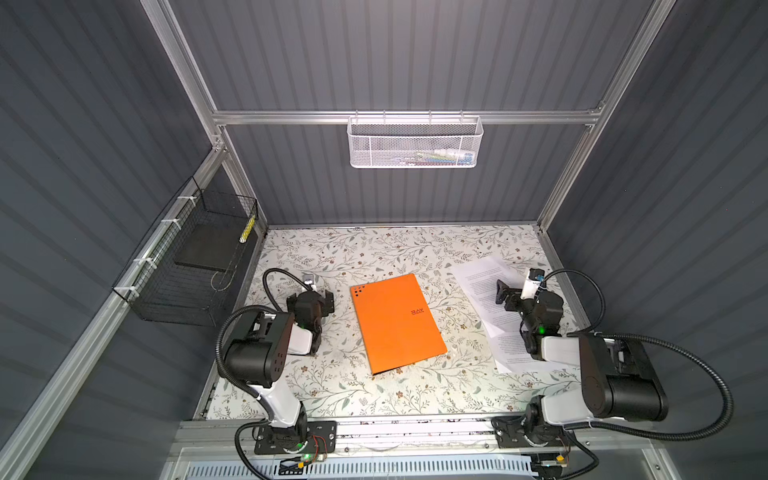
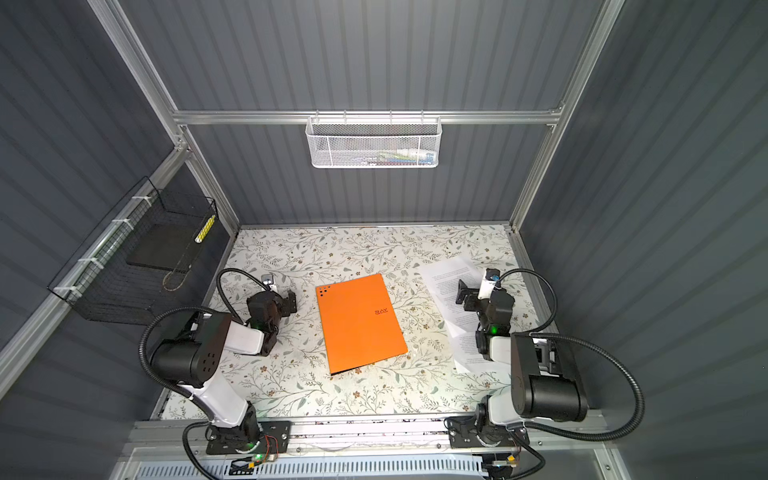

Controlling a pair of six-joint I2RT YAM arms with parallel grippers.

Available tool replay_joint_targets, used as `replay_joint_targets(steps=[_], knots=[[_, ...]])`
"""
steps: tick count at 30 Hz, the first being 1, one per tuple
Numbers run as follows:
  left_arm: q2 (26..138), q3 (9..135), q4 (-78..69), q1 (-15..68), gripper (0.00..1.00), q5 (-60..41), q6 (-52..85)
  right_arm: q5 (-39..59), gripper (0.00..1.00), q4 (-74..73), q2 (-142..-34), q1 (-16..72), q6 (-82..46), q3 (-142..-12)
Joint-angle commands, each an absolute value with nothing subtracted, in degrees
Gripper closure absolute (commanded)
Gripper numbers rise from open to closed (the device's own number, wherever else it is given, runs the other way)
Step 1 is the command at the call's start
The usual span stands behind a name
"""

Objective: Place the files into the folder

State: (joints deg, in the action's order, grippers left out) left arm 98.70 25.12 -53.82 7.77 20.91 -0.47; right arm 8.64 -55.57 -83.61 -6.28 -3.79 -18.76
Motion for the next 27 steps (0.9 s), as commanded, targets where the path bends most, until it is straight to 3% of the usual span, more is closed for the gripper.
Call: replay_joint_targets(steps=[1,22,27], knots=[[98.4,25.8,-54.8,7.5,0.00,20.7,-1.0,8.8,0.01,-55.4,-83.7,-6.2,-3.3,-18.9],[98.4,25.9,-54.8,7.5,0.00,20.6,-1.0,8.4,0.01,-55.6,-83.3,-6.2,-3.5,-18.9],[98.5,26.3,-54.2,7.4,0.00,20.4,-0.9,6.9,0.01,-39.0,-76.1,-6.1,-3.8,-24.8]])
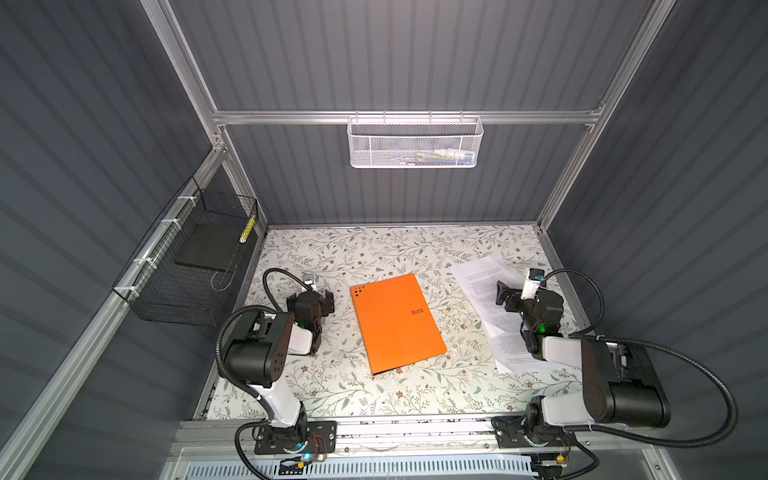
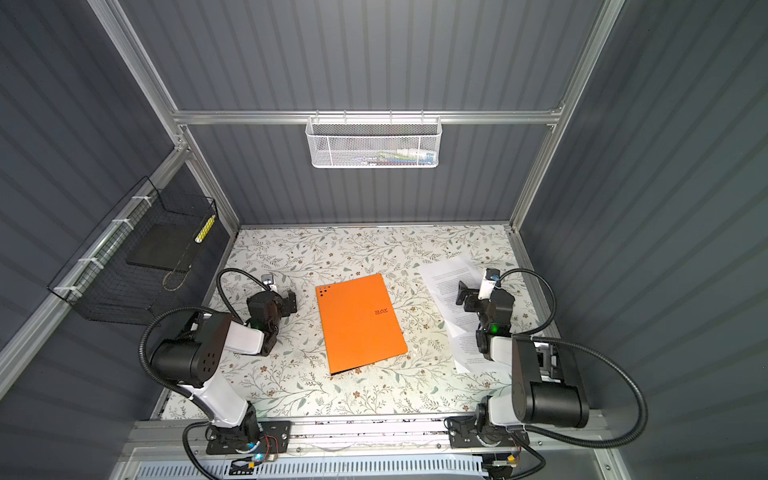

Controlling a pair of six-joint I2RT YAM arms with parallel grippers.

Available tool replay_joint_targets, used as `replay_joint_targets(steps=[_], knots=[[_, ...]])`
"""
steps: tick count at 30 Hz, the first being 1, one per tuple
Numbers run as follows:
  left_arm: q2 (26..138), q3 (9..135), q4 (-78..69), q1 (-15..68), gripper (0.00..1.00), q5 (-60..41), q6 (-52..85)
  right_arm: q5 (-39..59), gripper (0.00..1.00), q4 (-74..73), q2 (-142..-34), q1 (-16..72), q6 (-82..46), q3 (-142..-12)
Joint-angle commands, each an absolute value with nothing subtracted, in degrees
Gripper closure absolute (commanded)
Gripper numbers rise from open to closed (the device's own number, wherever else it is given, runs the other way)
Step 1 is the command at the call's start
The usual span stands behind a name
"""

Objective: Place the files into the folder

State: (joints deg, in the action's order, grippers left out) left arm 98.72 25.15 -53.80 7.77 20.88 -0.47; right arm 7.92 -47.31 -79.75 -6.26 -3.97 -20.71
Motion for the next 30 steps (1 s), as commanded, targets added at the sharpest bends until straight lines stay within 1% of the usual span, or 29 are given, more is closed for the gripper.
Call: replay_joint_targets(steps=[1,4,6,11,12,13,15,16,18,19,22,25,28,30], knots=[[98.4,26.4,-53.8,7.1,0.00,20.0,-0.8,7.0,0.01,-36.1,-74.5,-6.1,-4.0,-25.9],[98.4,26.3,-53.8,7.0,0.00,19.8,-0.6,7.3,0.01,-28.3,-69.3,-6.0,-8.7,-28.4],[98.3,26.3,-53.8,7.0,0.00,19.8,-0.6,10.6,0.01,-23.1,-66.9,-5.9,-11.6,-30.8],[96.7,26.1,-53.6,7.0,0.00,18.8,-1.7,15.5,0.01,-3.0,-65.6,-3.4,-15.0,-41.7],[94.4,27.0,-50.5,7.5,0.00,20.3,-1.9,16.3,0.01,1.3,-65.9,-2.9,-15.1,-44.1],[91.3,29.3,-43.5,8.2,0.00,22.8,-1.5,16.9,0.01,5.3,-66.3,-2.3,-15.1,-46.2],[84.9,36.6,-26.1,8.8,0.00,23.4,1.9,18.6,0.01,10.9,-67.4,-1.2,-15.1,-49.1],[82.5,40.3,-18.0,8.9,0.00,22.6,5.7,21.0,0.01,13.1,-68.2,-0.5,-15.3,-50.3],[79.2,45.8,-7.7,10.2,0.00,18.2,11.0,23.3,0.01,16.2,-69.9,1.1,-16.0,-52.1],[77.8,47.7,-3.4,12.2,0.00,17.3,13.5,24.7,0.01,17.2,-70.8,2.3,-16.3,-52.8],[74.5,49.7,4.0,20.4,0.00,18.3,18.0,26.0,0.01,18.8,-73.1,7.9,-15.7,-53.7],[73.8,49.2,9.7,25.3,0.00,14.7,26.4,28.2,0.01,18.7,-75.8,12.9,-17.0,-53.8],[72.5,47.3,14.8,30.3,0.00,17.3,31.5,29.4,0.01,17.8,-79.6,17.7,-18.4,-53.7],[71.1,45.0,15.1,32.7,0.00,18.6,33.2,29.0,0.01,16.5,-82.8,20.5,-19.0,-53.4]])
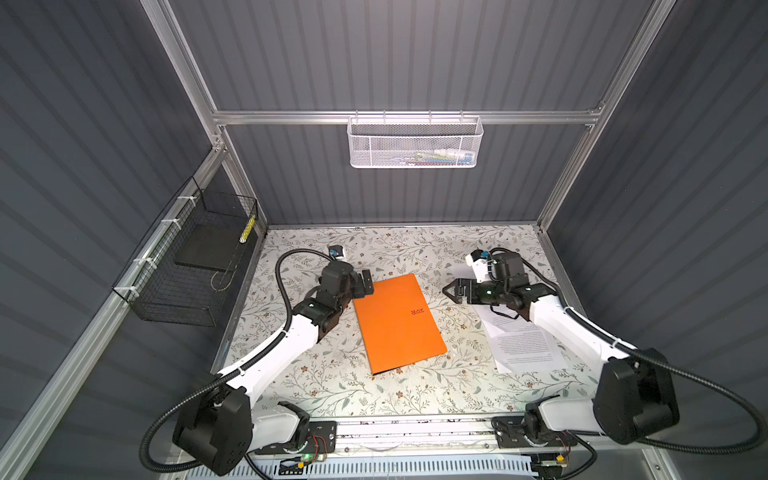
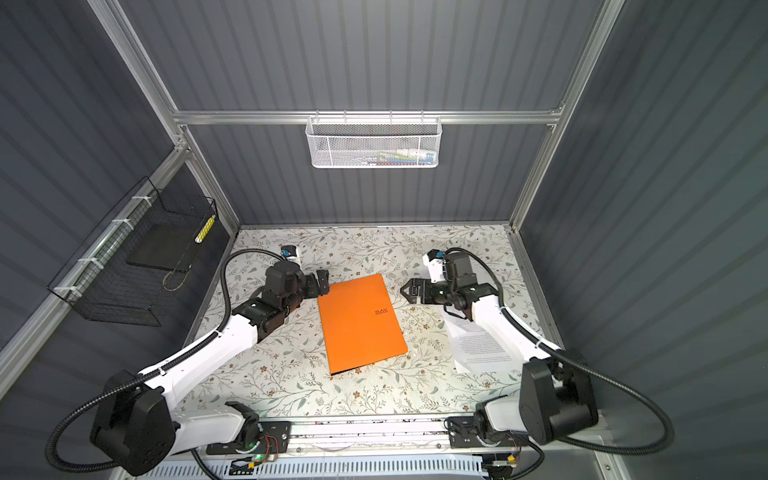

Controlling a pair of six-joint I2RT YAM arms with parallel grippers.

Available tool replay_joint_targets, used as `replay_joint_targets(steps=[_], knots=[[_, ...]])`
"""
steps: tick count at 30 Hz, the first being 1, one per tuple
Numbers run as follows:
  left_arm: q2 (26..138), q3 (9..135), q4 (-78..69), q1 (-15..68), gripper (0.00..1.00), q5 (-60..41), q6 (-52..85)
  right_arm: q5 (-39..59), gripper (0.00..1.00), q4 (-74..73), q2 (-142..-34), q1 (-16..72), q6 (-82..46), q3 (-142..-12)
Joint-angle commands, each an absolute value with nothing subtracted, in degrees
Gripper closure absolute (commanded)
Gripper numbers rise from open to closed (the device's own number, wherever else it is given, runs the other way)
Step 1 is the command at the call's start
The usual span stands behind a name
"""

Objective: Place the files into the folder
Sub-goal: 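Move both grippers toward the orange folder's edges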

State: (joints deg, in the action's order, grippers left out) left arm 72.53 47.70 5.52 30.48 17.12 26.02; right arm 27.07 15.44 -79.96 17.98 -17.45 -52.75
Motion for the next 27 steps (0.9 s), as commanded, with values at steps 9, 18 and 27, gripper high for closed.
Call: replay_joint_targets(steps=[9,18,27], knots=[[73.3,39.8,13.6,37.2,0.00,17.7,38.2,28.9,0.01,12.9,-94.5,25.2,-19.9,-55.2],[76.8,35.4,5.8,37.8,0.00,14.4,40.5,29.5,0.01,12.7,-101.9,25.8,-19.9,-57.5],[79.5,35.4,1.3,38.0,0.00,11.5,39.5,31.6,0.01,9.2,-105.0,26.3,-21.7,-57.3]])
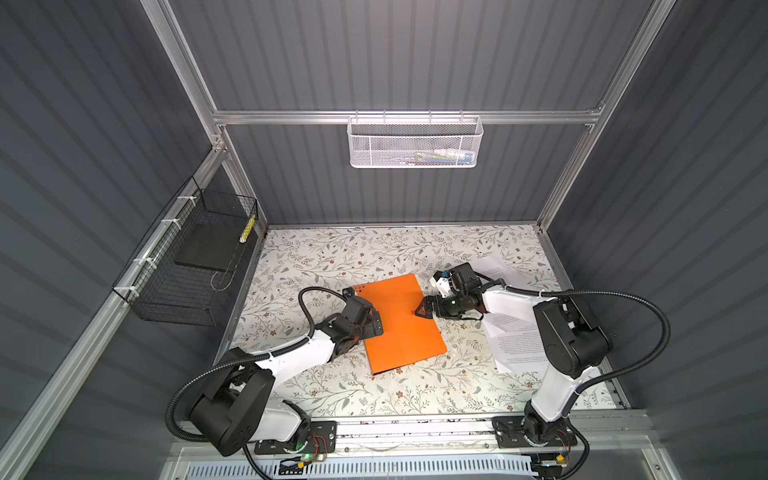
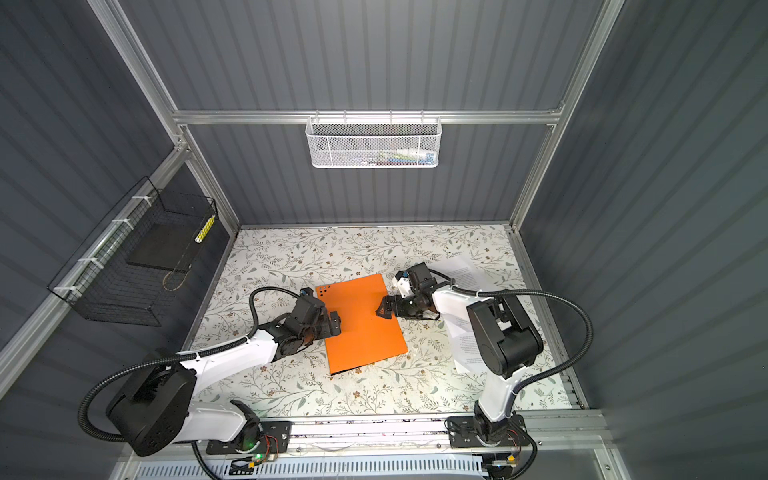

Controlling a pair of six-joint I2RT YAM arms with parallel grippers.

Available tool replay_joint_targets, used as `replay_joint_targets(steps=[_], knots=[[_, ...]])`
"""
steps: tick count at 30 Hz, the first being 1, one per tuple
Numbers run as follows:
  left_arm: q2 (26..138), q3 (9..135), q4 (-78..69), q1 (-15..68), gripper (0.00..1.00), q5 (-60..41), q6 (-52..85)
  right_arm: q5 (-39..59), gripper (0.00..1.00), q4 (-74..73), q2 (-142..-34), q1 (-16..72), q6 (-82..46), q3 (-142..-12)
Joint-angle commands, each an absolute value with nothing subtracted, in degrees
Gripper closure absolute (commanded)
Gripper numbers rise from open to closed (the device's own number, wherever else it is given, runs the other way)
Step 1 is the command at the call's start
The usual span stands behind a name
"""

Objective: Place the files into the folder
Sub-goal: 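Move both grippers toward the orange folder's edges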

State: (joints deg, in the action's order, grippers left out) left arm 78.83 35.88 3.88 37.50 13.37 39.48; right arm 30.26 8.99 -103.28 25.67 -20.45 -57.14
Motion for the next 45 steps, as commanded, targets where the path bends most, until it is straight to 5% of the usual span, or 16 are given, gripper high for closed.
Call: replay_joint_targets(steps=[1,19,28,33,40,45], knots=[[79.5,35.3,0.8,38.2,0.00,11.2,39.4,31.9,0.01,9.1,-105.1,26.3,-21.8,-57.2],[81.6,34.6,-10.7,42.0,0.00,4.1,38.1,44.5,0.02,-3.5,-98.8,26.4,-32.2,-53.4],[74.4,48.0,30.2,41.9,0.00,27.9,44.7,43.4,0.02,-6.3,-97.9,26.4,-34.6,-51.8],[74.8,40.6,25.0,41.9,0.00,26.1,50.2,44.0,0.04,-9.2,-98.6,26.4,-36.8,-50.8],[76.6,32.4,9.2,41.8,0.00,24.0,51.5,28.3,0.02,6.9,-97.4,26.5,-27.7,-54.0],[78.3,32.7,5.6,41.8,0.00,22.6,49.0,29.8,0.02,6.3,-99.8,26.8,-27.7,-54.5]])
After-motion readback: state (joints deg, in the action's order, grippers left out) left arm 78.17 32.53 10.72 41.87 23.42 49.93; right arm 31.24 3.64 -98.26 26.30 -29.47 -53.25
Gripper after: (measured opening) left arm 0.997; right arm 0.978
